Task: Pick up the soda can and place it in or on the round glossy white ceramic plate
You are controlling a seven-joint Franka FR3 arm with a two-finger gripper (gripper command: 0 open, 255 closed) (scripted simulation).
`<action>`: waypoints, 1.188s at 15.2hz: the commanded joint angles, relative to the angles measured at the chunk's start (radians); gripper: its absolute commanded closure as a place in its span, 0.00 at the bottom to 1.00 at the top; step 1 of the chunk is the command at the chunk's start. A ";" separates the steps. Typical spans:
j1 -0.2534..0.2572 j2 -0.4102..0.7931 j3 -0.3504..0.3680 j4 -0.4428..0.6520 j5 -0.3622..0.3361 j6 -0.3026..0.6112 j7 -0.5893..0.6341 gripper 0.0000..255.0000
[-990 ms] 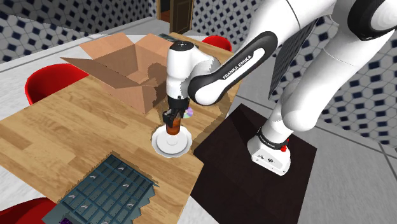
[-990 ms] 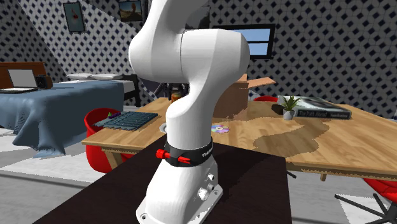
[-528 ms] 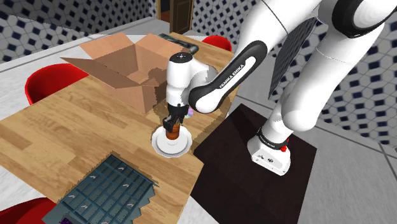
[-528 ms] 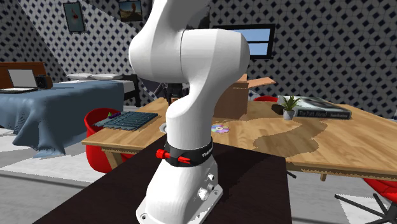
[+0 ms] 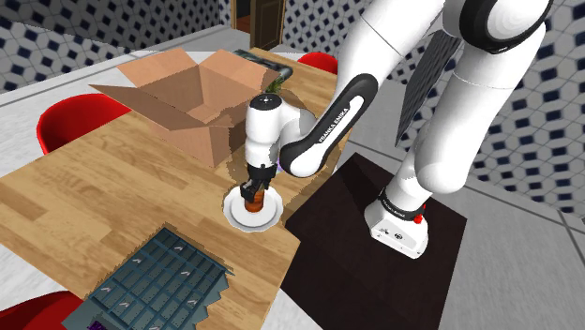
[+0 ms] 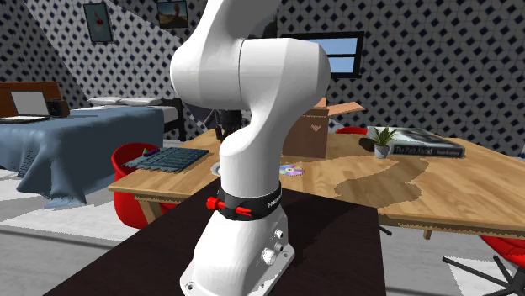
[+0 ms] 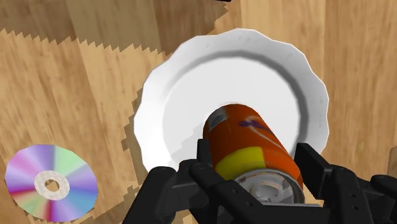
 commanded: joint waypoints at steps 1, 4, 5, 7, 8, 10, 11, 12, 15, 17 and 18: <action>0.001 0.009 -0.003 0.002 -0.009 0.007 0.006 1.00; 0.001 0.009 -0.003 0.003 -0.009 0.007 0.006 1.00; 0.001 0.009 -0.003 0.003 -0.009 0.007 0.006 1.00; 0.001 0.009 -0.003 0.003 -0.009 0.007 0.006 0.00; 0.001 0.009 -0.003 0.003 -0.009 0.007 0.006 0.00; 0.001 0.009 -0.003 0.002 -0.008 0.007 0.006 0.00; 0.001 0.009 -0.003 0.003 -0.008 0.007 0.006 0.00; 0.001 0.009 -0.003 0.003 -0.008 0.007 0.006 0.00; -0.014 -0.106 0.030 0.004 0.093 -0.099 -0.067 0.00; -0.012 -0.134 0.030 0.007 0.115 -0.128 -0.083 0.00; -0.011 -0.134 0.030 0.007 0.115 -0.128 -0.083 0.00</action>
